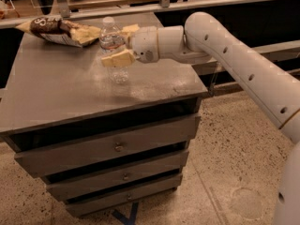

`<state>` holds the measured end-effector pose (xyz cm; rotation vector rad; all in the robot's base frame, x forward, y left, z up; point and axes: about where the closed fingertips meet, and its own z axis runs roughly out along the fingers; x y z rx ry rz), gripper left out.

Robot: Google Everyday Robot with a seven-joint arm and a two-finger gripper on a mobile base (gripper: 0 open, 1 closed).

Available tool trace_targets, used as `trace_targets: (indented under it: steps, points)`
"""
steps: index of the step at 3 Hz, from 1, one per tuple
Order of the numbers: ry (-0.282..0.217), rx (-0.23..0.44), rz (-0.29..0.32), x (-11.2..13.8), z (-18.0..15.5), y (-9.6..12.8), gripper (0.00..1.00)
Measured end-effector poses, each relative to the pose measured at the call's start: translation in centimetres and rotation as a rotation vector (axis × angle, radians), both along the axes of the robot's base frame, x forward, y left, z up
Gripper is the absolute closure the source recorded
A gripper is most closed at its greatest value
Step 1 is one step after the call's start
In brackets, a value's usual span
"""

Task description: Knock water bottle over

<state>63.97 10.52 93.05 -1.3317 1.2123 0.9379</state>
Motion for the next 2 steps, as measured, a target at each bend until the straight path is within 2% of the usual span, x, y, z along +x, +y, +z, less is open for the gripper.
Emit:
trace_targets:
  steps: [1,2]
  points:
    - [-0.077,-0.089,-0.006,0.1,1.8,-1.2,0.86]
    - [-0.207,-0.255,0.011,0.0,4.3,-2.4,1.0]
